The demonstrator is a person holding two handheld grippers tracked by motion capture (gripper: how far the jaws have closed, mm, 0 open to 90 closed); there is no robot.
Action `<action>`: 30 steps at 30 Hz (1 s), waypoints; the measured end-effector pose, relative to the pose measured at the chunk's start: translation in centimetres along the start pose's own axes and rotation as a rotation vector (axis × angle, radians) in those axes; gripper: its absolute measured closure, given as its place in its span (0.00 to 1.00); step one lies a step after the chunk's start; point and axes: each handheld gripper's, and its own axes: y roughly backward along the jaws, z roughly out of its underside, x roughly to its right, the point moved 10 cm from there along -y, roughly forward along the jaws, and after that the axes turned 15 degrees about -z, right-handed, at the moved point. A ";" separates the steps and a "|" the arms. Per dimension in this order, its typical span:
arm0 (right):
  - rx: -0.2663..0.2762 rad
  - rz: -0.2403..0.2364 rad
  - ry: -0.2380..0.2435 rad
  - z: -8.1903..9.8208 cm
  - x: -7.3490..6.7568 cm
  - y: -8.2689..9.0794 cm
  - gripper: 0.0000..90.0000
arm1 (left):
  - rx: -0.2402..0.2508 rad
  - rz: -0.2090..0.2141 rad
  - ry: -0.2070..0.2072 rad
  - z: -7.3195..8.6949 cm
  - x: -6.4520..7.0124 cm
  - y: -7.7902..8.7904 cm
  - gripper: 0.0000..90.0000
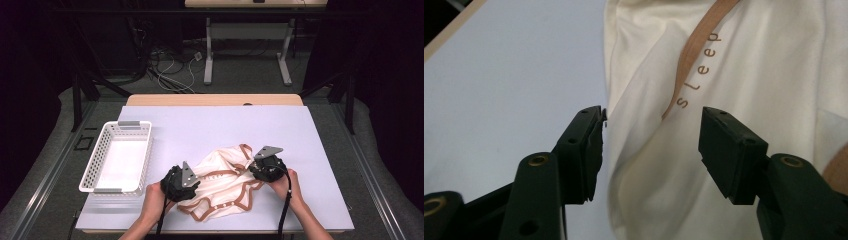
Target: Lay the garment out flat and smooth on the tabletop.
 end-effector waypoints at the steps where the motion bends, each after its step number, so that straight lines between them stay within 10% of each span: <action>1: 0.002 -0.001 -0.002 0.0 0.0 0.0 0.70 | 0.002 0.003 -0.016 -0.5 0.2 -0.4 0.50; 15: -0.019 0.004 0.016 0.4 -0.1 -0.4 0.81 | -0.058 0.067 -0.037 0.0 0.5 -4.1 0.91; 30: -0.045 -0.001 0.017 0.8 -0.1 -0.8 0.79 | -0.040 -0.097 0.094 0.1 -3.6 -3.1 0.91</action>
